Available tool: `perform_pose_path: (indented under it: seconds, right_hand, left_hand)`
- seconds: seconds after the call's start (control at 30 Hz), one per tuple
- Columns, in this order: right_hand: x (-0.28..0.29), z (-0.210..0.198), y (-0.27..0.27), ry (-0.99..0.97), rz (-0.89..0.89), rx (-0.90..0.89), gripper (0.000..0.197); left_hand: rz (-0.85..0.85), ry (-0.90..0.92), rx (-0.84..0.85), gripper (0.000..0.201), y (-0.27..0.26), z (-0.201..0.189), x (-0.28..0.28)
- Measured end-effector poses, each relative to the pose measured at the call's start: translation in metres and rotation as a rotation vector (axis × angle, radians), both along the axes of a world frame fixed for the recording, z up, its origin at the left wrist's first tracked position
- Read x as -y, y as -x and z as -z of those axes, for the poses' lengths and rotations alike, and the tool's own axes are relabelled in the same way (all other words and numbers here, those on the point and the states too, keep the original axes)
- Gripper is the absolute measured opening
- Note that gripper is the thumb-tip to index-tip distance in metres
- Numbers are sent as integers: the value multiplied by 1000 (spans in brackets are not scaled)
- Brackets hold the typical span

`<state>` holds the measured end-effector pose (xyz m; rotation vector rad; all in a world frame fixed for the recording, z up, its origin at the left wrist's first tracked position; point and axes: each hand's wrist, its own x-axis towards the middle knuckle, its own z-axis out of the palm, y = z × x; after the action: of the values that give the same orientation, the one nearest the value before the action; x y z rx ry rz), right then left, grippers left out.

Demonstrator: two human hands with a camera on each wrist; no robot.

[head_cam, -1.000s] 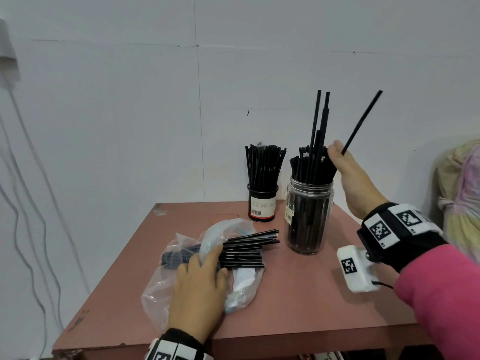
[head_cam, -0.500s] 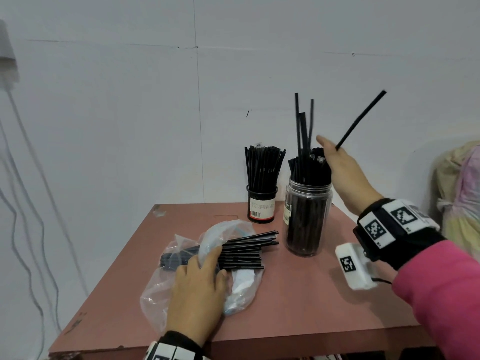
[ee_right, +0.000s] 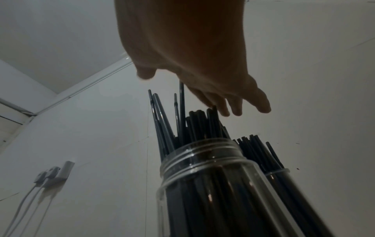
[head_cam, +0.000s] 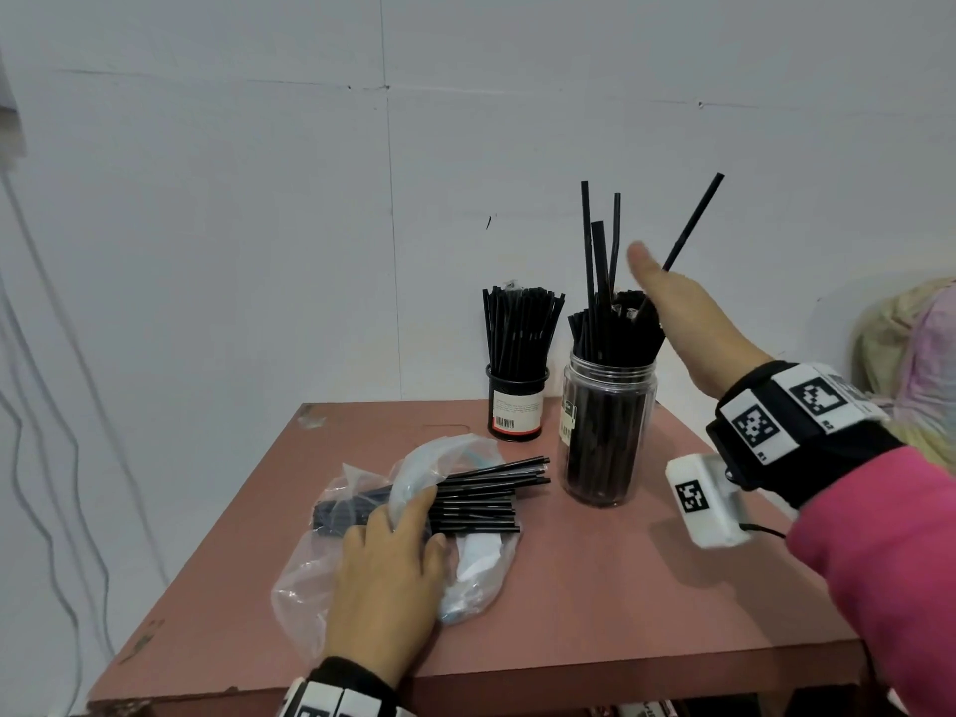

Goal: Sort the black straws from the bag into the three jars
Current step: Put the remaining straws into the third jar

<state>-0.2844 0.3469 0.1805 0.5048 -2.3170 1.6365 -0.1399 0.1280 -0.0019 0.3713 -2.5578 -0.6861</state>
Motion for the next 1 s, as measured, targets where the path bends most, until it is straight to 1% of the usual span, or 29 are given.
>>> perform_pose_path:
  seconds: [0.03,0.1,0.13,0.17,0.23,0.3,0.37,0.4,0.47,0.5,0.53,0.57,0.63,0.67,0.7,0.73,0.8,0.83,0.87,0.9,0.97,1.0]
  right_hand:
    - [2,-2,1,56,38,-62,78]
    - [4,-5,1,210,104,-238,70]
    - [4,-7,-1,283,110,-324,66]
    - [5,-9,0,329,105,-401,63]
    - [5,-15,2,343,83,-531,63]
    - [5,-25,4,301,70,-602,54]
    - [7,-33,4,181,97,-580,42]
    - [7,-34,5,66,115,-538,37]
    - [6,-27,7,-200,141,-392,31]
    - [7,-19,6,-311,155,-349,31]
    - [7,-10,4,-390,195,-383,38]
    - [6,-4,4,-411,258,-486,42]
    - [7,-5,0,-315,392,-745,36]
    - [9,-10,-2,-266,410,-821,36]
    - [12,-17,-2,-262,391,-826,42]
    - [16,-24,-1,-301,361,-770,52]
    - [27,-37,3,-386,277,-554,74]
    - [32,-41,7,-402,224,-459,79]
    - [35,-43,11,-386,188,-410,77]
    - [37,-44,14,-341,176,-402,68]
    - [38,-44,18,-174,208,-453,50]
    - [38,-41,18,-100,228,-474,49]
  left_hand:
    - [0,-2,1,49,0,0,0]
    - [3,-1,0,49,-1,-1,0]
    - [5,-2,-3,49,-1,-1,-1]
    - [6,-4,-7,49,-1,-2,-1]
    - [7,-6,-10,48,-1,-1,-1]
    - [12,-2,-11,48,-1,-1,0]
    - [15,-9,-12,48,-1,-1,0]
    - [16,-12,-12,48,-1,-1,0]
    - [14,-10,-13,48,-1,-1,0]
    - [12,-9,-14,48,-1,-1,0]
    - [10,-6,-12,49,-1,0,1]
    - [9,-2,-10,49,0,0,1]
    - [9,2,-5,50,0,0,1]
    - [11,2,-2,50,1,1,1]
    - [13,2,2,51,1,1,1]
    - [15,2,7,51,1,2,2]
    - [10,0,13,51,1,2,2]
    - [9,-2,15,51,1,2,2]
    - [9,-4,13,51,1,1,2]
    - [10,-5,8,51,0,1,1]
    - [11,-2,0,50,0,1,1]
    - [14,0,2,50,1,1,2]
